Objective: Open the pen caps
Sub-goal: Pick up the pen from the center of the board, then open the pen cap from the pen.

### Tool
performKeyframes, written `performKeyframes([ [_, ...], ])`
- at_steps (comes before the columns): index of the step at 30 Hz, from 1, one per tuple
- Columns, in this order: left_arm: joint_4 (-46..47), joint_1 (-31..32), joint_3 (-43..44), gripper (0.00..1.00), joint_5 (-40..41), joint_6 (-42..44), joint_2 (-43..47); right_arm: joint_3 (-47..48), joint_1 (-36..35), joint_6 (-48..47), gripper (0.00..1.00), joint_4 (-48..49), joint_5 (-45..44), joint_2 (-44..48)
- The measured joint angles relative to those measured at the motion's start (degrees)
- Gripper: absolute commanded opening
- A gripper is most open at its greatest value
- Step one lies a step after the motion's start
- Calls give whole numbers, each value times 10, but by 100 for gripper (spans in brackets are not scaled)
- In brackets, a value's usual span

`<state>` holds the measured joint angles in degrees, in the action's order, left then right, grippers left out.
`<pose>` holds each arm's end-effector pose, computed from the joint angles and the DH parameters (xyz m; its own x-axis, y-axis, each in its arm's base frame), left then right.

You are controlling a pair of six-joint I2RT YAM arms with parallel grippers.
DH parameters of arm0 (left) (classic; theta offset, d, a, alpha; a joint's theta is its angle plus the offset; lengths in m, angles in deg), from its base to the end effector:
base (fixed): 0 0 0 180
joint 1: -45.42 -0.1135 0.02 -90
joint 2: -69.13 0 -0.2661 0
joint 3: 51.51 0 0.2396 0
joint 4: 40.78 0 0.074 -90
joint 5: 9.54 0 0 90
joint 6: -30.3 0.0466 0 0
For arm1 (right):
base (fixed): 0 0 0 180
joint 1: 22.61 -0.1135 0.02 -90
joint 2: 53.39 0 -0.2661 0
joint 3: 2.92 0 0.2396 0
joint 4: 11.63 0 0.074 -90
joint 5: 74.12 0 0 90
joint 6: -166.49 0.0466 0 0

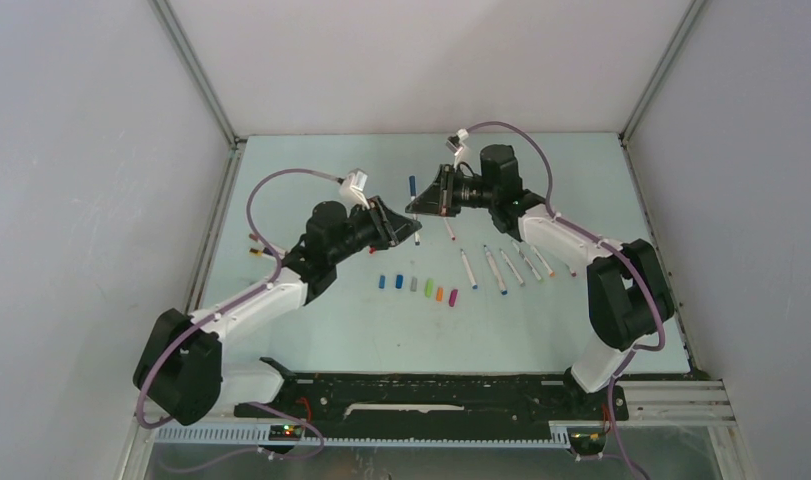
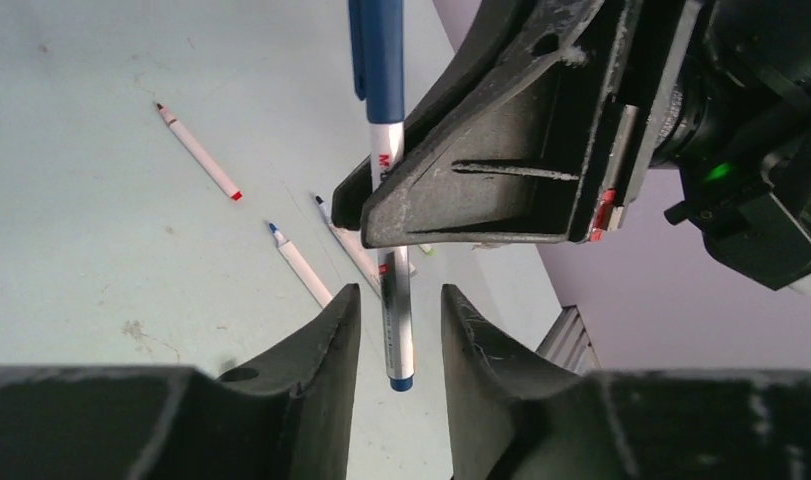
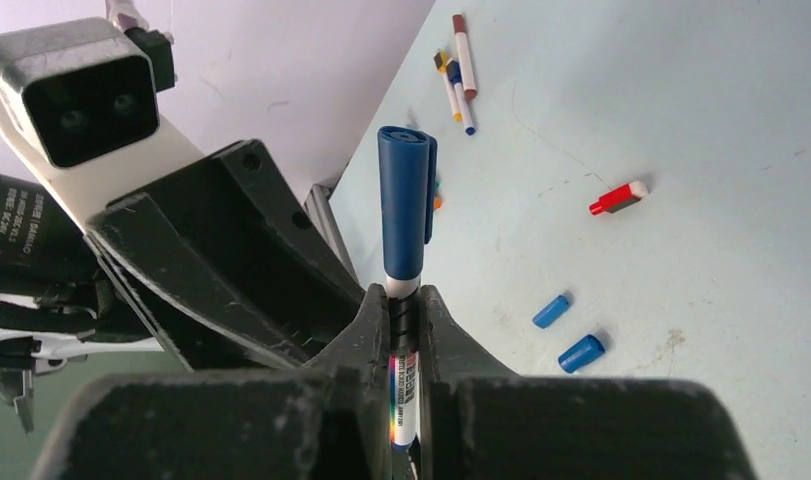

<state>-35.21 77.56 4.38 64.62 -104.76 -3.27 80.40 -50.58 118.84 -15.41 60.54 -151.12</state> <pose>0.2353 -0.1629 0.2765 -0.6364 -0.4044 -0.6569 0.4081 0.5462 -0.7316 0.3288 0.2117 0.2841 -0.8258 0.1040 -0.5543 -0.4967 0.3314 0.8022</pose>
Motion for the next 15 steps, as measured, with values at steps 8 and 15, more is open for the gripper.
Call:
performKeyframes([
  [8, -5, 1, -2, 96, 14, 37, 92, 0, 25, -74, 0, 1, 83, 5],
  [15, 18, -9, -2, 100, 30, 54, 157, -1, 45, -251, 0, -68, 233, 52],
])
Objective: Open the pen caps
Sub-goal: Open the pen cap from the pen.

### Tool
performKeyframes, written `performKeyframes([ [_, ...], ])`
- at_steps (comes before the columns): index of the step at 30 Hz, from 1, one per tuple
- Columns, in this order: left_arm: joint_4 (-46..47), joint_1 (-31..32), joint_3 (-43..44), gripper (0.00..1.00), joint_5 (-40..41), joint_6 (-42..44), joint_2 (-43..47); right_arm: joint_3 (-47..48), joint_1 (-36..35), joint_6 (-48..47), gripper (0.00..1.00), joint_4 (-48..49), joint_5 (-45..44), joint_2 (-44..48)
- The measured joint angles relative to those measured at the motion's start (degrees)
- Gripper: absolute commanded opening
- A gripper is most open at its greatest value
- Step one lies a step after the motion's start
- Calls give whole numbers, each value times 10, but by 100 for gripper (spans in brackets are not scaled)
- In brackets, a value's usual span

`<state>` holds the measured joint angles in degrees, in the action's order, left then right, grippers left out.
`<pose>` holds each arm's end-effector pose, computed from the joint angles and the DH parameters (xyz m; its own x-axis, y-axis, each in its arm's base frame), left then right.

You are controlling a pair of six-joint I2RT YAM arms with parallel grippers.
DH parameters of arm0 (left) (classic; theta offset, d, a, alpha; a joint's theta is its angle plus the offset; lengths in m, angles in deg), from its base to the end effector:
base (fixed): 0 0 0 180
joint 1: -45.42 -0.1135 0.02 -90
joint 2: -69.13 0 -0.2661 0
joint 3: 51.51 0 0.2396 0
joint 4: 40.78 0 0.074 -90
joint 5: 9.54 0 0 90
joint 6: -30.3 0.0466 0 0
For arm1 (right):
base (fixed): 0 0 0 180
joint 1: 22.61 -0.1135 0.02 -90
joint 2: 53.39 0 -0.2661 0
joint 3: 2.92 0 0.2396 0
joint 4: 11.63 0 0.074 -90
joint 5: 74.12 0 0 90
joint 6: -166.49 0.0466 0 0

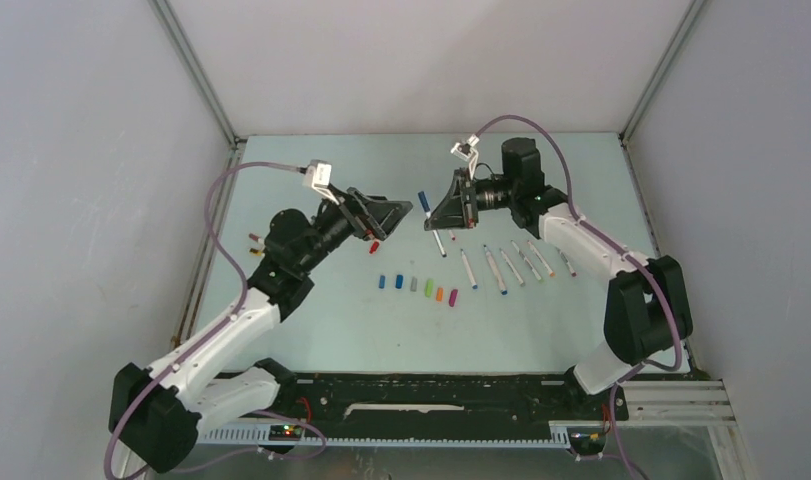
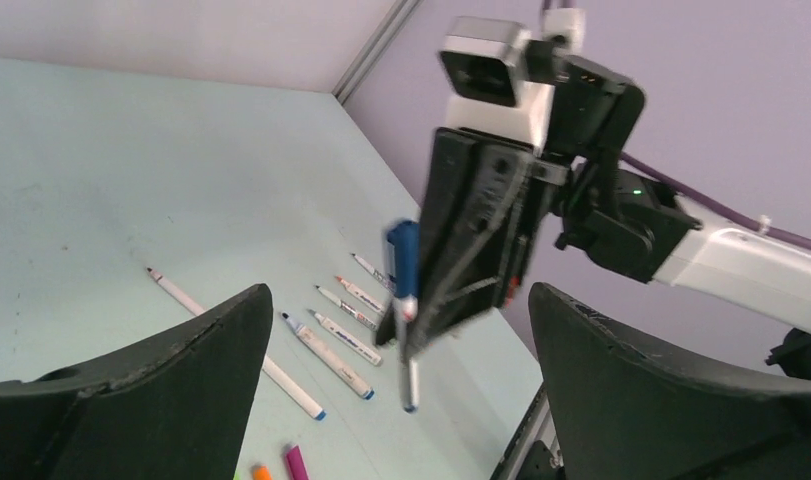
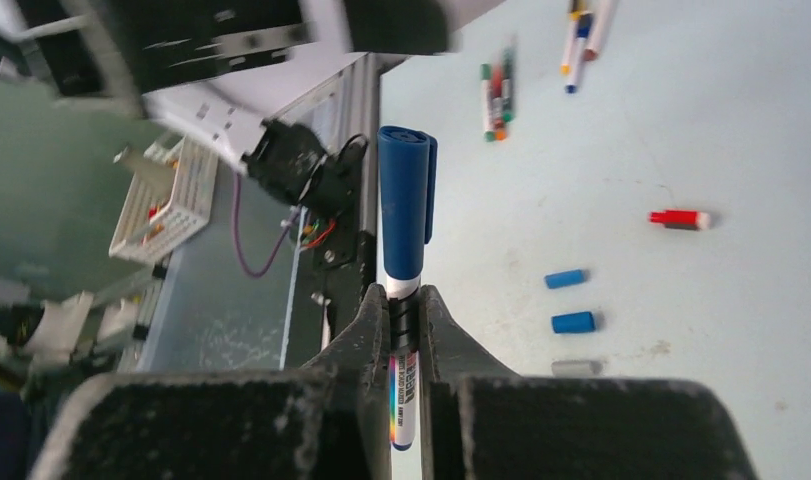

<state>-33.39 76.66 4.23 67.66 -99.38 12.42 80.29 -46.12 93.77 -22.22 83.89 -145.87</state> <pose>0.1932 -0.1293 0.3452 -0.3695 -0.5041 -0.7806 0.5951 0.5168 -0.6154 0.3074 0.1808 0.3097 -0.5794 -0.1307 -0.8045 -0.8137 0.0359 0.5802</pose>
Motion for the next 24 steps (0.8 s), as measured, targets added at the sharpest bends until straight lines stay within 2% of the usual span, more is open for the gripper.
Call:
performKeyframes([
  [4, 36, -5, 1, 99, -38, -21, -43, 0, -8, -83, 0, -58, 46, 25],
  [8, 84, -4, 1, 92, -75, -53, -86, 0, -13, -120, 0, -84, 69, 29],
  [14, 157, 4, 1, 73, -99, -85, -100, 0, -12, -125, 0, -92, 77, 29],
  [19, 187, 9, 1, 67, -106, -105, -123, 0, -12, -112, 0, -85, 81, 29],
  [24, 194, 14, 1, 54, -115, -124, -155, 0, -12, -92, 0, -72, 82, 29],
])
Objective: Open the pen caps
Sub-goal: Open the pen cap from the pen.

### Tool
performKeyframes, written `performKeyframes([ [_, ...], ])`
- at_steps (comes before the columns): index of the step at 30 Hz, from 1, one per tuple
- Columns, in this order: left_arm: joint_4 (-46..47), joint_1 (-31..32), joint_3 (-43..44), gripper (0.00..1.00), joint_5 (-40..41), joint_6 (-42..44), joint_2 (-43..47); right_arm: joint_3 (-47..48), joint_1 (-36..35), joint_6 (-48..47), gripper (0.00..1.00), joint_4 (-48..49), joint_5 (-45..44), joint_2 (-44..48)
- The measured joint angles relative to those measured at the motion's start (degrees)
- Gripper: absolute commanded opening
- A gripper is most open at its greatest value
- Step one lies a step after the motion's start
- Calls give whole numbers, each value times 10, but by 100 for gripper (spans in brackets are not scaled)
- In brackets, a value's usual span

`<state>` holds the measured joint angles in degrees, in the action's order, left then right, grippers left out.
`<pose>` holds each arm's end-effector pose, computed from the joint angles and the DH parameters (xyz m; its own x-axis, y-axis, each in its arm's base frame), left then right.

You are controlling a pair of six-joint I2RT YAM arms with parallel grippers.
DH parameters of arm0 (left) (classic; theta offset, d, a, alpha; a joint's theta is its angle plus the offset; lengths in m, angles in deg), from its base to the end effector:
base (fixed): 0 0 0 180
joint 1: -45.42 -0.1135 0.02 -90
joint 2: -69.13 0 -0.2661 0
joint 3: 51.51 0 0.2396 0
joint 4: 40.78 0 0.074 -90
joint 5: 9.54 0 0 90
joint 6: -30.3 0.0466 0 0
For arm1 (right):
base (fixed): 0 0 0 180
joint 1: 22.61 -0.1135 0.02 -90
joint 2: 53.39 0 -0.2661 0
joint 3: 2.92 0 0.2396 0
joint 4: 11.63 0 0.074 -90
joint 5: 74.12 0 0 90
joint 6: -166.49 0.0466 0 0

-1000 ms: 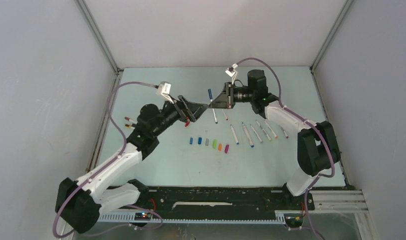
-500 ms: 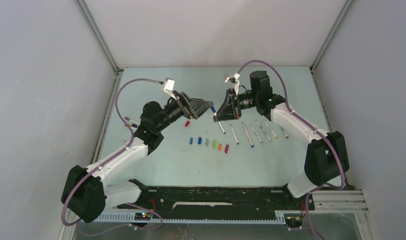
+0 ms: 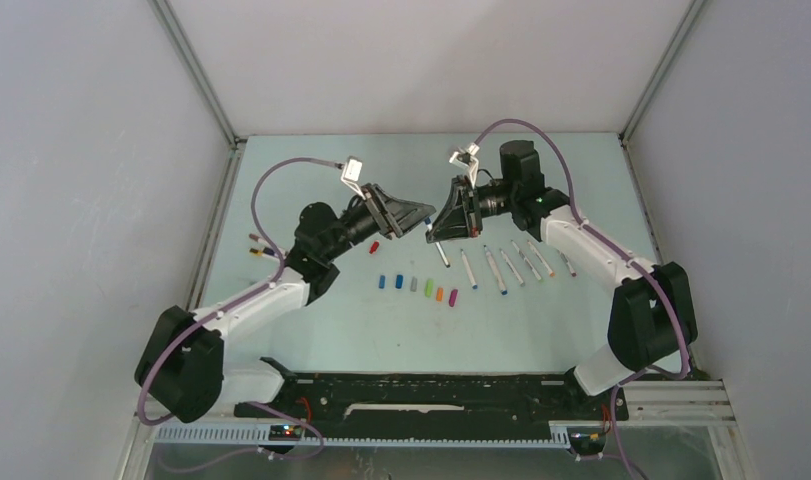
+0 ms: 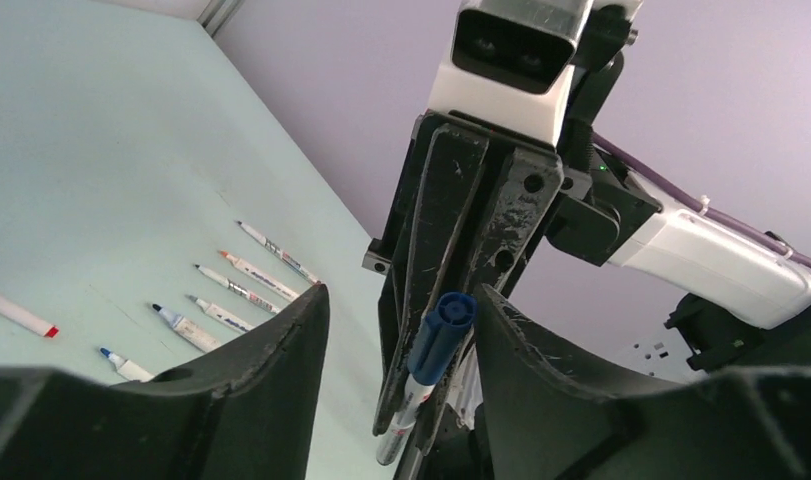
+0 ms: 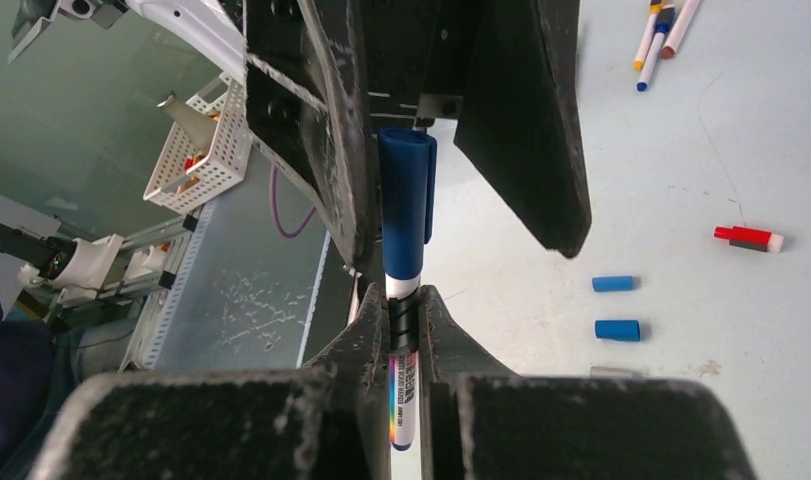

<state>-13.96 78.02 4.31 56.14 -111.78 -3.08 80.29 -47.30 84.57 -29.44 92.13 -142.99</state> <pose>0.2282 -0.1687 0.3204 -0.5628 -0.4934 -0.6632 0.6317 0.2607 -0.7300 0.2844 0.1806 0.3181 -0.4959 -0.1912 -0.8471 -0.8429 -0.1285 0.5224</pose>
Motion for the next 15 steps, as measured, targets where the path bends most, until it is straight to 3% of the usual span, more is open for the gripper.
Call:
performKeyframes([
  [9, 11, 8, 6, 3, -5, -7, -12, 0, 0, 29, 0, 14, -3, -11],
  [15, 9, 7, 6, 0, -4, 9, -12, 0, 0, 51, 0, 21, -3, -16],
])
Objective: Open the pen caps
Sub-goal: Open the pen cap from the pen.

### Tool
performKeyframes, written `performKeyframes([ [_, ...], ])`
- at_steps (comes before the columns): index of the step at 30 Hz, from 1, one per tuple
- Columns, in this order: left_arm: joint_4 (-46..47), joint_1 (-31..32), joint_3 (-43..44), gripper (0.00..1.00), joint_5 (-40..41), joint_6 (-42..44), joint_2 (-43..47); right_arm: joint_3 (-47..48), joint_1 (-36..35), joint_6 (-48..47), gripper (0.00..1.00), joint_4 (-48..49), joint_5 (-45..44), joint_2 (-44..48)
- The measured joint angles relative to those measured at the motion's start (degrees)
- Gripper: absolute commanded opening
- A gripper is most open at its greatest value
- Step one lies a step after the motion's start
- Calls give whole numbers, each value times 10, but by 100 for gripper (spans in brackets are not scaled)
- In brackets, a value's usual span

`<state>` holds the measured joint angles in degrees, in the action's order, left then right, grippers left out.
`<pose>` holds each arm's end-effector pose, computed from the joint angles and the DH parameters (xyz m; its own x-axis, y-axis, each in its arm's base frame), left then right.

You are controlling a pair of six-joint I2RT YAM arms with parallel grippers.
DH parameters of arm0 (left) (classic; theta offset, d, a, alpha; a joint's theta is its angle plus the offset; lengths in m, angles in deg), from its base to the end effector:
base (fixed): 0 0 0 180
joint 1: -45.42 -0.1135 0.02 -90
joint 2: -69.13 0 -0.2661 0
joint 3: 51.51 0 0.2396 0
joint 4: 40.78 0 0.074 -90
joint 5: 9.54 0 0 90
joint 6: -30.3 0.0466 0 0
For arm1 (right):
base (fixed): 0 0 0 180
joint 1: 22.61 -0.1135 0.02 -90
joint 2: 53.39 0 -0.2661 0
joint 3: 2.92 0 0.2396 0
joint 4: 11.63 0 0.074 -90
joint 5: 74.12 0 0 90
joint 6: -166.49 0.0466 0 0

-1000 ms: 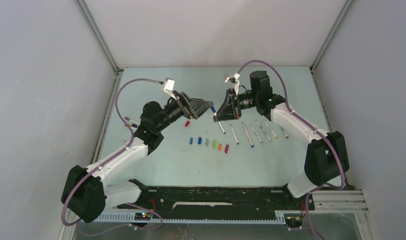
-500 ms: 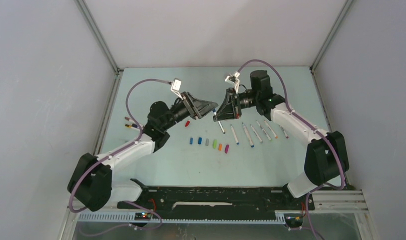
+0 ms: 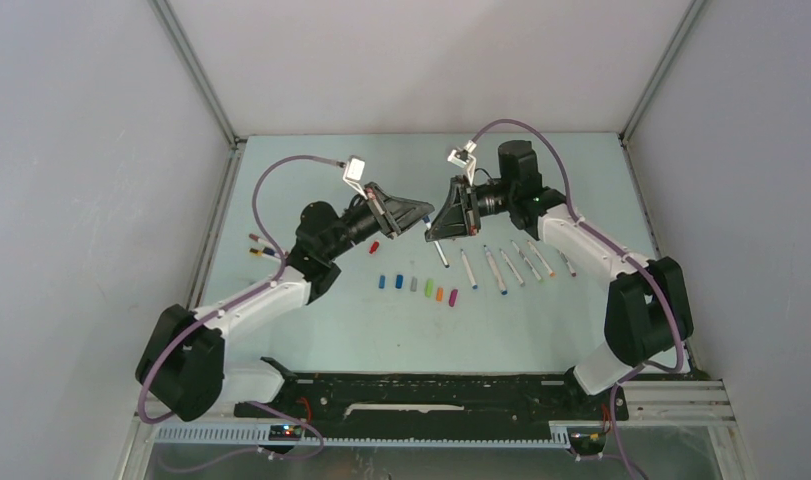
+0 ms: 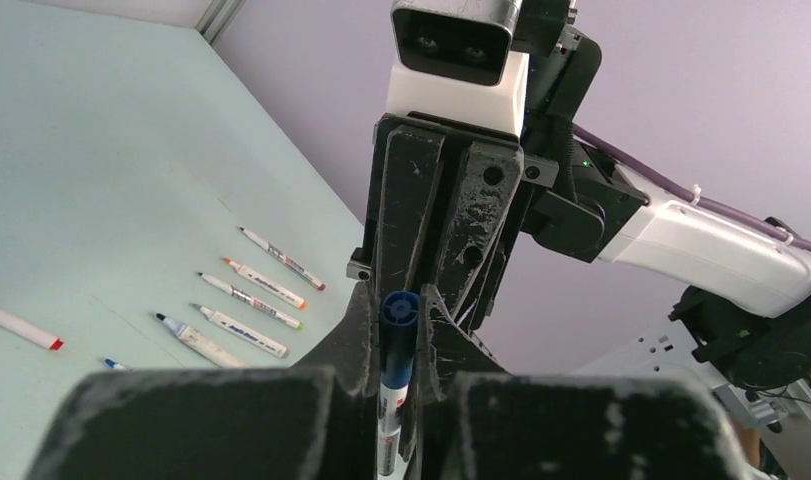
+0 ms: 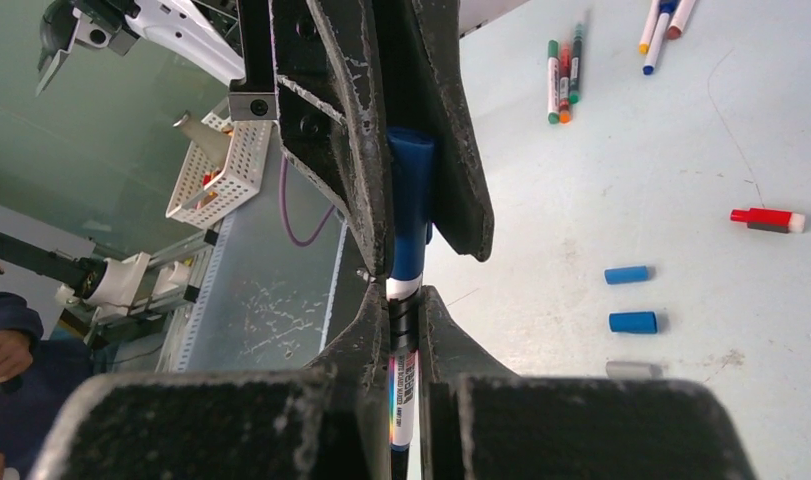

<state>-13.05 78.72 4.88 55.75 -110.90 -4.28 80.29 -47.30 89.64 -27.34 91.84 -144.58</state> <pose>0.2295 -0.1741 0.3200 -0.5589 -0.4799 -0.6762 0.6487 0.2549 -0.7171 0.2909 0.1835 0.3120 -0.5622 -0.1977 -0.8030 -0.8016 -0.1085 0.5879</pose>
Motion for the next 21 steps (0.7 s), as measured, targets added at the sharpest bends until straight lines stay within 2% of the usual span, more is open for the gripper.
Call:
performKeyframes([
  [3, -19, -3, 5, 0, 3, 18, 4, 0, 0, 4, 0, 4, 2, -4],
  [8, -119, -29, 41, 0, -2, 57, 27, -2, -11, 8, 0, 50, -12, -13],
  [15, -85, -166, 99, 0, 98, 57, 51, -30, -44, -11, 0, 25, -7, -28],
  [18, -72, -177, 102, 0, 111, 56, 60, -31, -47, -14, 0, 22, -16, -31],
  [21, -87, -181, 102, 0, 109, 52, 62, -31, -36, -29, 0, 7, -72, -30],
])
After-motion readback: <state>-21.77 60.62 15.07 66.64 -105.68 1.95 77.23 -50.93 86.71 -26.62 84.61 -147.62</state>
